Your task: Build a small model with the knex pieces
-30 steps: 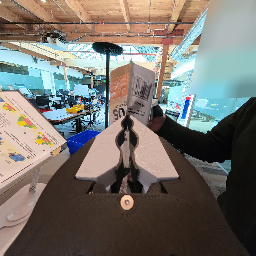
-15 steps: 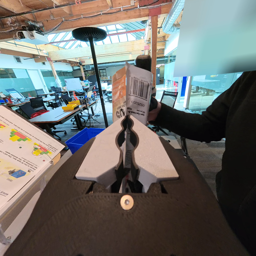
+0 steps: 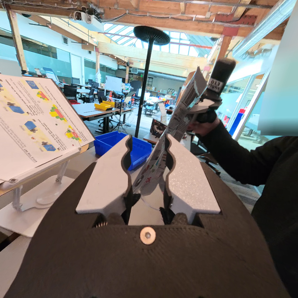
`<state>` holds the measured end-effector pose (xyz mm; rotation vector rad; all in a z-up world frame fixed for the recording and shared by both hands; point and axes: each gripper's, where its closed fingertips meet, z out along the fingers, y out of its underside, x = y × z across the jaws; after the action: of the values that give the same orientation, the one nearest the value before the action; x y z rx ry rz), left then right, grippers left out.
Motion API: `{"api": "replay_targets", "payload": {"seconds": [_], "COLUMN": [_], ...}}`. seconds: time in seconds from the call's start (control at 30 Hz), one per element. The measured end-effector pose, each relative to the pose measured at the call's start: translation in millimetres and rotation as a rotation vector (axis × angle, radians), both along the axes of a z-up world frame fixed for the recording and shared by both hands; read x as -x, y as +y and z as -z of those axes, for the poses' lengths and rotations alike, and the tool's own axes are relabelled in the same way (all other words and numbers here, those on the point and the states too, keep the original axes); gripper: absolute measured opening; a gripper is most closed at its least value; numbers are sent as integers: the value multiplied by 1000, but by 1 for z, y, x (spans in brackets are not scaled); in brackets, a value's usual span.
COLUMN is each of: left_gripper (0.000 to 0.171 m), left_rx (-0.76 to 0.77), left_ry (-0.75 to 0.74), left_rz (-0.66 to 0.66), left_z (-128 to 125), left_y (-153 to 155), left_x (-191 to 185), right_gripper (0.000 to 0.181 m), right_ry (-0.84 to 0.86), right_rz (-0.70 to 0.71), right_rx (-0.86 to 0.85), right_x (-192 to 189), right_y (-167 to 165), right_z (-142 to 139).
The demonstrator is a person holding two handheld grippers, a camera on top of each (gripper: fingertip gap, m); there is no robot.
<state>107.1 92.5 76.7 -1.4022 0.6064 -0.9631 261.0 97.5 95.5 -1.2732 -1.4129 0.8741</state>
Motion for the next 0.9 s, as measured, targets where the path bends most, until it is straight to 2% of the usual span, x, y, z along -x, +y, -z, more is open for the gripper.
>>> {"api": "replay_targets", "payload": {"seconds": [0.07,0.17,0.2,0.23,0.27,0.3,0.33,0.4,0.43,0.5,0.53,0.6,0.63,0.73,0.8,0.87,0.9], "left_gripper": [44,46,37,14,3,0,0,0,0,0,0,0,0,0,0,0,12], "left_rx": [-13,-39,-51,-64,-62,-48,-25,-1,16,41,50,74,81,86,95,79,67], "left_ry": [42,175,216,240,234,208,185,128,83,13,-35,-115,-131,-226,-259,-244,-217], "left_rz": [-11,26,30,59,91,109,124,107,117,123,134,150,146,211,234,229,198], "left_z": [-1,1,3,4,3,0,-2,-9,-15,-27,-35,-48,-51,-64,-69,-73,-73], "left_y": [-6,-13,-13,-16,-19,-19,-19,-14,-13,-10,-10,-7,-4,-3,1,5,10], "left_x": [-4,-34,-42,-48,-51,-51,-50,-43,-41,-34,-31,-27,-26,-30,-34,-35,-31], "right_gripper": [0,0,0,0,0,0,13,65,80,87,86,68,65,33,0,0,0], "right_ry": [-23,-42,-46,-47,-38,-19,4,17,13,26,40,49,47,31,51,90,118], "right_rz": [-8,-55,-78,-91,-99,-116,-125,-83,-60,-48,-64,-126,-155,-212,-206,-186,-185], "right_rx": [9,-6,-10,0,23,65,119,168,162,198,250,333,366,401,385,399,410], "right_x": [2,12,17,21,23,25,25,23,19,11,10,13,18,35,41,41,38], "right_y": [3,-4,-8,-11,-11,-12,-10,2,8,15,15,7,1,-17,-21,-16,-12], "right_z": [5,11,11,11,9,6,3,4,9,25,35,58,67,90,94,89,83]}}
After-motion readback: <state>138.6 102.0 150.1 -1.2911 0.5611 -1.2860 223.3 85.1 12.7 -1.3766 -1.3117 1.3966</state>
